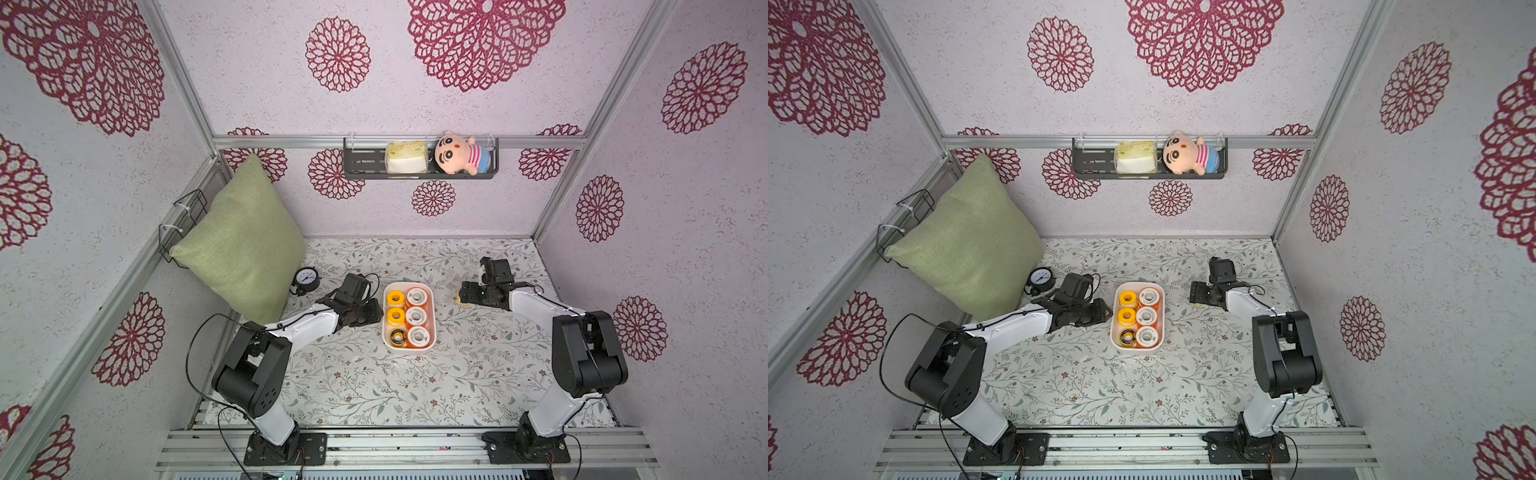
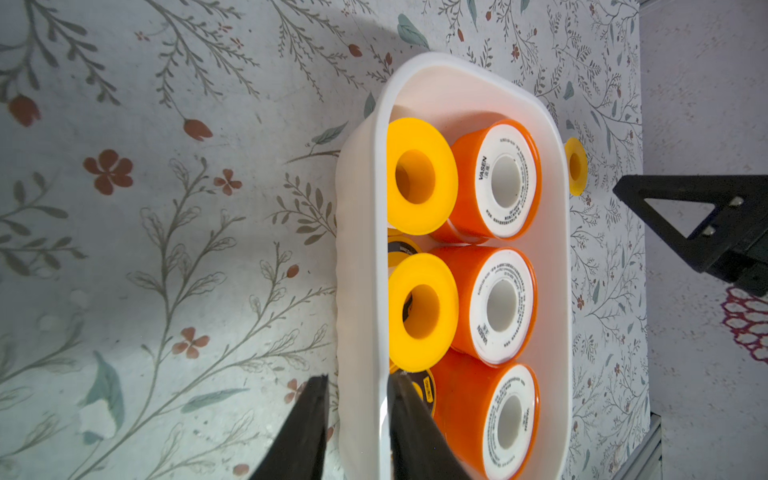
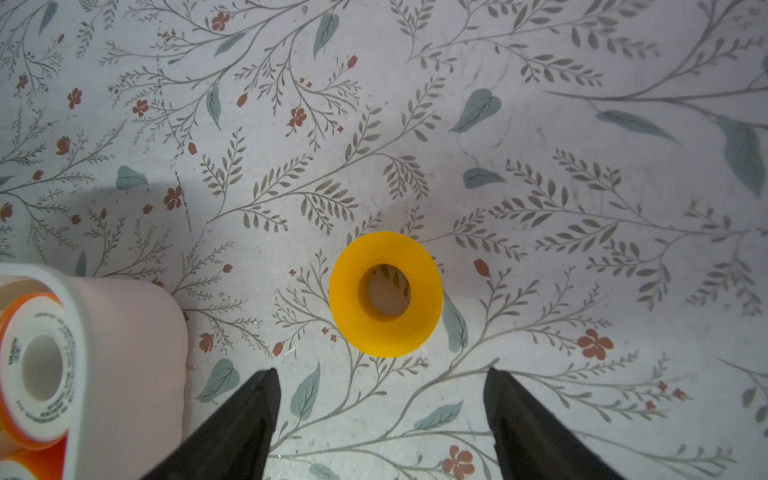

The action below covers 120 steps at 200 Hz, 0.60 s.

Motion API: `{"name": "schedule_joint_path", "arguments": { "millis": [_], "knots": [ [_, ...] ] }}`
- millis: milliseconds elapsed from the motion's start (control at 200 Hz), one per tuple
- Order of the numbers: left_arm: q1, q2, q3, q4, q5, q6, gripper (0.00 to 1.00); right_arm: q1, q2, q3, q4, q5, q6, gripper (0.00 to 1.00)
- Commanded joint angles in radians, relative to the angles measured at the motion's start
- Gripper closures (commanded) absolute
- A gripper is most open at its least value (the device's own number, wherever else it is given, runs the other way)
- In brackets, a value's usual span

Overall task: Put the sealing tape into the storage box
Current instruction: Pick up the sealing tape at the center of the board.

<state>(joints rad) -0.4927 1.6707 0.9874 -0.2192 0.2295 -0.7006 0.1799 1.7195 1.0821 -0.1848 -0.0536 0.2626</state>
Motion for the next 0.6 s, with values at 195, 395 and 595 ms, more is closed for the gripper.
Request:
{"name": "schedule_joint_path", "arguments": {
  "millis": [195,395,595],
  "knots": [
    [-0.017,0.026,0.002,0.040,0.043,0.016,0.69,-0.008,0.060,0.063,-0.025,0.006,-0.029,0.17],
    [-0.019,0.038,0.002,0.035,0.034,0.013,0.72,-0.008,0.113,0.107,-0.033,0.010,-0.030,0.21],
    [-0.025,0.047,0.006,0.039,0.038,0.010,0.75,-0.008,0.177,0.171,-0.059,0.014,-0.028,0.23]
  ]
}}
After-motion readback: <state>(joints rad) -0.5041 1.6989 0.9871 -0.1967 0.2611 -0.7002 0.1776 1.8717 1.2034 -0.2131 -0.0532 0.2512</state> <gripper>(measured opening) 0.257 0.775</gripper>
